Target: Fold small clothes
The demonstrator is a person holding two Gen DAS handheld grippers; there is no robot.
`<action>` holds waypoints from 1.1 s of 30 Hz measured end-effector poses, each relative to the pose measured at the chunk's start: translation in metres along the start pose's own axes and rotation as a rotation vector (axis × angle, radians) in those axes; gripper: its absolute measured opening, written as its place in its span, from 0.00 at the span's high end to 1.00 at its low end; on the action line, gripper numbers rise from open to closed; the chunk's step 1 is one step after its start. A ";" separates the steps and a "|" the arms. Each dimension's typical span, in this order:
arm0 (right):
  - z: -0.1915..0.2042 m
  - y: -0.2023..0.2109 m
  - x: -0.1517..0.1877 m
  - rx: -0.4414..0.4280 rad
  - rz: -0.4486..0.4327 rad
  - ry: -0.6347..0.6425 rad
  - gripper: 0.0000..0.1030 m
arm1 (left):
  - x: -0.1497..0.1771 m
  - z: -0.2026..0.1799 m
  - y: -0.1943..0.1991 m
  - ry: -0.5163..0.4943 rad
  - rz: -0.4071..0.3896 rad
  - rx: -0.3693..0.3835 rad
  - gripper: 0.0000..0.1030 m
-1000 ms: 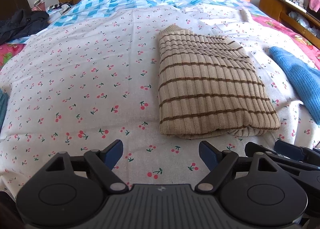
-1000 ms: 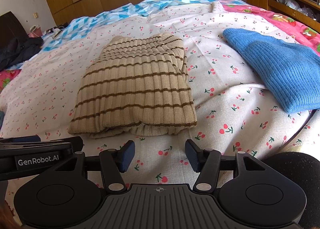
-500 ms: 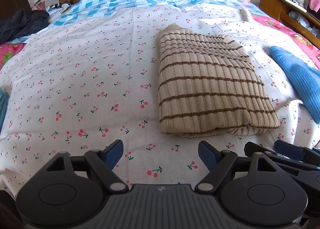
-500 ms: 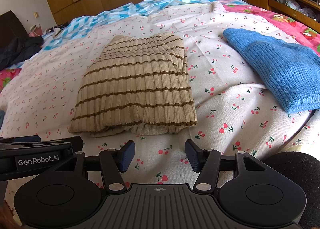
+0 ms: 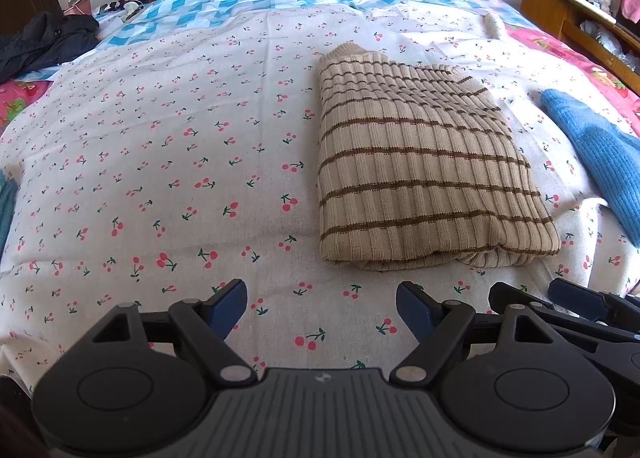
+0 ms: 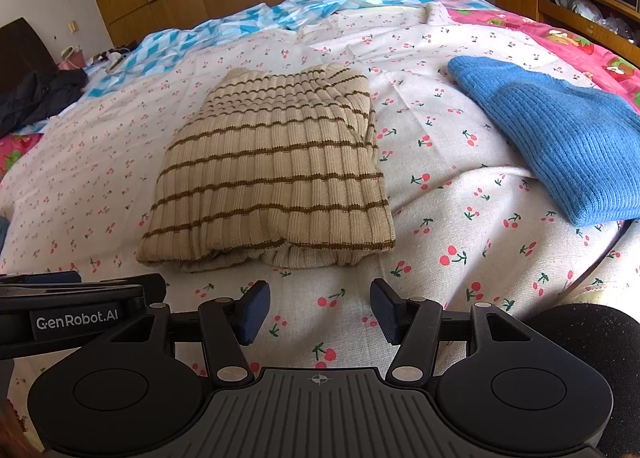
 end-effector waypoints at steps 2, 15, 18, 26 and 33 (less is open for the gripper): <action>0.000 -0.001 0.000 0.000 0.002 0.001 0.46 | 0.000 0.000 -0.001 0.001 0.004 0.001 0.18; 0.000 -0.003 0.000 0.003 0.008 0.007 0.46 | 0.000 0.002 -0.005 0.010 0.024 0.006 0.18; 0.000 -0.004 0.000 0.003 0.008 0.008 0.46 | 0.000 0.002 -0.005 0.013 0.027 0.008 0.18; 0.001 -0.003 0.000 0.004 0.008 0.008 0.46 | 0.001 0.003 -0.005 0.016 0.028 0.010 0.18; 0.001 -0.003 0.000 0.003 0.008 0.008 0.46 | 0.001 0.003 -0.004 0.017 0.026 0.010 0.18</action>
Point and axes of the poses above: each gripper's, at about its wrist camera, not at the fingertips, and y roughly against the way its jaws point, z to its left, x to its underside, the point moved 2 cm from there along -y, roughly the way its jaws point, and after that the axes turned 5 degrees about z, right-handed, at the moved point
